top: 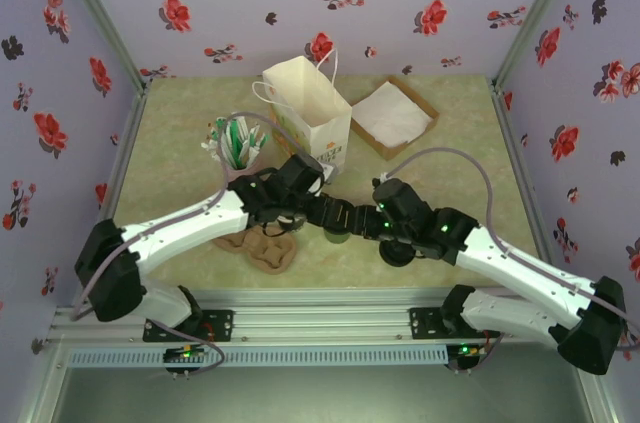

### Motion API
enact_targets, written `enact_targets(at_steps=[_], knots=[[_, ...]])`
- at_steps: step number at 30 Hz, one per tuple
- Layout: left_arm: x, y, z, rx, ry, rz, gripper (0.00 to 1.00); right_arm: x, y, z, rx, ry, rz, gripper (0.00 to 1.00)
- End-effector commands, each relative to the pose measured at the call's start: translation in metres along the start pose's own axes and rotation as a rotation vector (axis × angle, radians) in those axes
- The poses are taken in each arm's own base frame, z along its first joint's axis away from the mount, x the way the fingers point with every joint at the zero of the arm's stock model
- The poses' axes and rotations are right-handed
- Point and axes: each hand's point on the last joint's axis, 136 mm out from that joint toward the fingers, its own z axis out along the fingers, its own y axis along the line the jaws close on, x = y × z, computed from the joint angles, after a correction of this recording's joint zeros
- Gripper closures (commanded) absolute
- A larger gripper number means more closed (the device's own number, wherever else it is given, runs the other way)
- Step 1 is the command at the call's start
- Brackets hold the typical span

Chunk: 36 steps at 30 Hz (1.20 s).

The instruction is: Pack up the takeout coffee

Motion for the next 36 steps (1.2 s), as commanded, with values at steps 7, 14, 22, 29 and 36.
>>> enact_targets(at_steps=[7, 14, 22, 29, 36], knots=[[-0.022, 0.007, -0.092, -0.050, -0.180, 0.010, 0.21, -0.015, -0.002, -0.020, 0.134, 0.009, -0.137, 0.22], [-0.004, 0.036, -0.137, -0.134, -0.251, -0.014, 0.01, -0.021, 0.007, -0.002, 0.195, 0.087, -0.219, 0.01], [0.016, 0.058, -0.157, -0.161, -0.302, -0.051, 0.01, -0.020, 0.013, 0.029, 0.277, 0.175, -0.299, 0.01], [0.024, 0.065, -0.153, -0.173, -0.296, -0.070, 0.01, -0.016, 0.013, 0.048, 0.347, 0.224, -0.360, 0.01], [0.026, 0.069, -0.148, -0.177, -0.292, -0.075, 0.01, -0.013, 0.006, 0.059, 0.394, 0.258, -0.386, 0.01]])
